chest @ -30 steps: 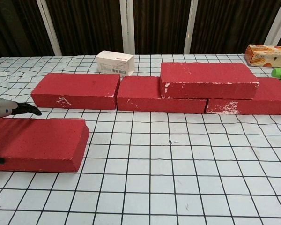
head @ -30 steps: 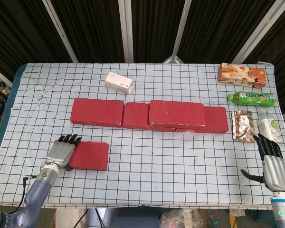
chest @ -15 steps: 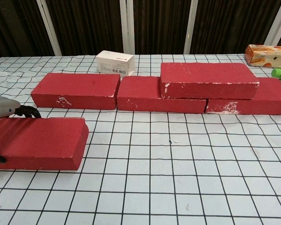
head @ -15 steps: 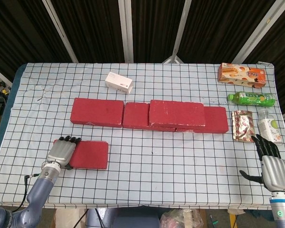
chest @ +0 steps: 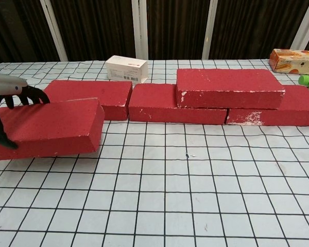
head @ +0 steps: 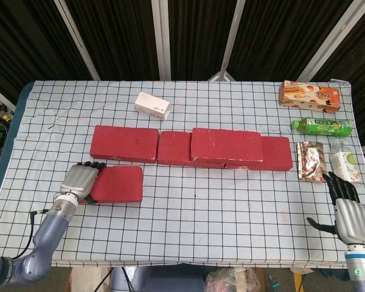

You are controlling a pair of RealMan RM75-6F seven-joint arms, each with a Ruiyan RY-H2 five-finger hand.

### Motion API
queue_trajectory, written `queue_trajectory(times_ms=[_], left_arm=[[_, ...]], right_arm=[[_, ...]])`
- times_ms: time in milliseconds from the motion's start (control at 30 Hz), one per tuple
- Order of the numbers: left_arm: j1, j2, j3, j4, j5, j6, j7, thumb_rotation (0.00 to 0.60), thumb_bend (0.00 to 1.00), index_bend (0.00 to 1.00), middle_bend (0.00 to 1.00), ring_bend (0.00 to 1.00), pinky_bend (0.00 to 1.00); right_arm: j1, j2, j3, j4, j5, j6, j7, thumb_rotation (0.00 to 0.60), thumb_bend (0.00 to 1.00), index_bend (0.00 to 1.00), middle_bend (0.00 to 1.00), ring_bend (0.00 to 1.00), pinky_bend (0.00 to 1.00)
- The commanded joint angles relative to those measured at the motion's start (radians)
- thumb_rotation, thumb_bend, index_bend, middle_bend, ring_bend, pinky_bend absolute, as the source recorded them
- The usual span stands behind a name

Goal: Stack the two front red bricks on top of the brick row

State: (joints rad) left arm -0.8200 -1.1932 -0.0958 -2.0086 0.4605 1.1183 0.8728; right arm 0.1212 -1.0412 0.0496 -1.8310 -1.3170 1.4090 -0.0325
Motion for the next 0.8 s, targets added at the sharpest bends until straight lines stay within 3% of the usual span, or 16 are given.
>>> queue_trajectory(times_ms=[33, 167, 333, 567, 800], left_arm=[[-0.145, 0.067, -0.071, -0.034, -0.227, -0.016, 0.119, 0.600, 0.00, 0.22, 0.22, 0.19, 0.28], [-0.270, 0.089, -0.115, -0.027, -0.416, 0.016, 0.227, 0.600, 0.00, 0.22, 0.21, 0.17, 0.25], [-0.375, 0.082, -0.152, 0.025, -0.546, 0.063, 0.307, 0.600, 0.00, 0.22, 0.20, 0.17, 0.24], [-0.454, 0.025, -0.178, 0.155, -0.599, 0.077, 0.351, 0.600, 0.00, 0.22, 0.19, 0.17, 0.24], [-0.478, -0.058, -0.169, 0.312, -0.586, -0.014, 0.353, 0.600, 0.00, 0.22, 0.19, 0.16, 0.23]], right_arm=[[0.004, -0.004, 0.010, 0.005, 0.021, -0.012, -0.011, 0.600, 0.15, 0.00, 0.00, 0.00, 0.00], [0.008, -0.013, 0.024, 0.013, 0.056, -0.024, -0.030, 0.600, 0.15, 0.00, 0.00, 0.00, 0.00], [0.012, -0.020, 0.035, 0.015, 0.081, -0.032, -0.052, 0.600, 0.15, 0.00, 0.00, 0.00, 0.00], [0.011, -0.025, 0.047, 0.014, 0.106, -0.033, -0.072, 0.600, 0.15, 0.00, 0.00, 0.00, 0.00], [0.010, -0.031, 0.054, 0.015, 0.128, -0.037, -0.092, 0.600, 0.15, 0.00, 0.00, 0.00, 0.00]])
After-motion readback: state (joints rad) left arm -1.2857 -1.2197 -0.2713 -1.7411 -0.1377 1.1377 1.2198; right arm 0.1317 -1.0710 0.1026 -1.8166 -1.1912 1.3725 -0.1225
